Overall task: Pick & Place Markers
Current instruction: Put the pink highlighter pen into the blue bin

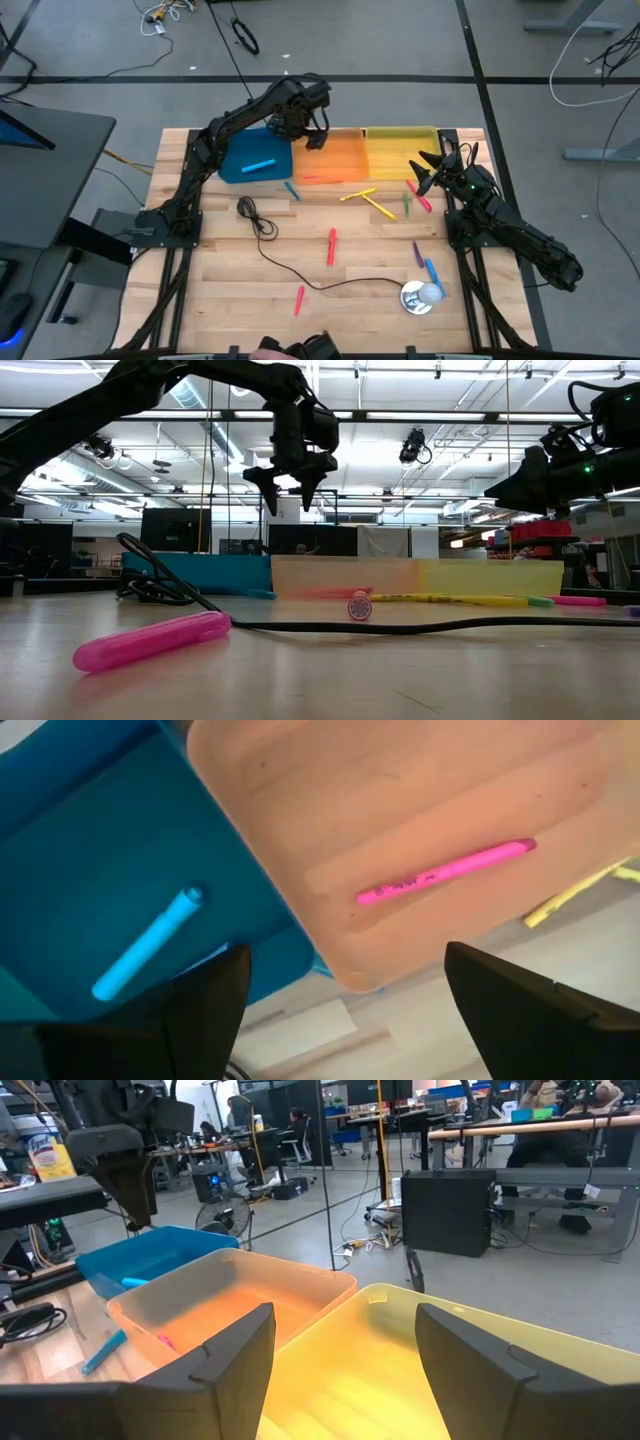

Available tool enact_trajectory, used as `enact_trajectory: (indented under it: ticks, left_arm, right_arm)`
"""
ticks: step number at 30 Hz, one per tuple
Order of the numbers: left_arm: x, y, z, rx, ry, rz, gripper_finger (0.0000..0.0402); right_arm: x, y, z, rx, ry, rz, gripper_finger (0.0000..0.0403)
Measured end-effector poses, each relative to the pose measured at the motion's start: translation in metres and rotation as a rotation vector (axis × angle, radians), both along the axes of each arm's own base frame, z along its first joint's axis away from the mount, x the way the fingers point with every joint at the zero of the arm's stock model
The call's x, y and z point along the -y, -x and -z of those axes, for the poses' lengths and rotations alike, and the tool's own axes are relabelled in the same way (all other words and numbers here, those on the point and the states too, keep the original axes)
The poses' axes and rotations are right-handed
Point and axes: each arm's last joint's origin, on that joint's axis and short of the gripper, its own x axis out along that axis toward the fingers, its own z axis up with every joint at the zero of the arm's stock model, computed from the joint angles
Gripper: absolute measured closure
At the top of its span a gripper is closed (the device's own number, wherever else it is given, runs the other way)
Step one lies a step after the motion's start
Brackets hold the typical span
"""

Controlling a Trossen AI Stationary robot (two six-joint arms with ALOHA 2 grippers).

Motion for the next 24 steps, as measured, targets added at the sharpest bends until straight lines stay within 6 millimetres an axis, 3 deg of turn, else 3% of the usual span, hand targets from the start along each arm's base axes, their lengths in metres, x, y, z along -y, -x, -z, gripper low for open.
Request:
enact_trajectory:
  ticks: [5,16,24]
  left_arm:
    - [0.011,0.0,-0.007,0.009,0.022,0.003,0.0063]
    - [0.084,0.003,-0.046,0.126,-0.062,0.042,0.0063]
    - [0.136,0.018,-0.05,0.144,-0.049,0.039,0.0063]
  right_arm:
    - [0.0,0.0,0.0,0.0,0.0,0.0,0.0158]
    - [0.0,0.0,0.0,0.0,0.0,0.0,0.0158]
    - [0.0,0.0,0.0,0.0,0.0,0.0,0.0158]
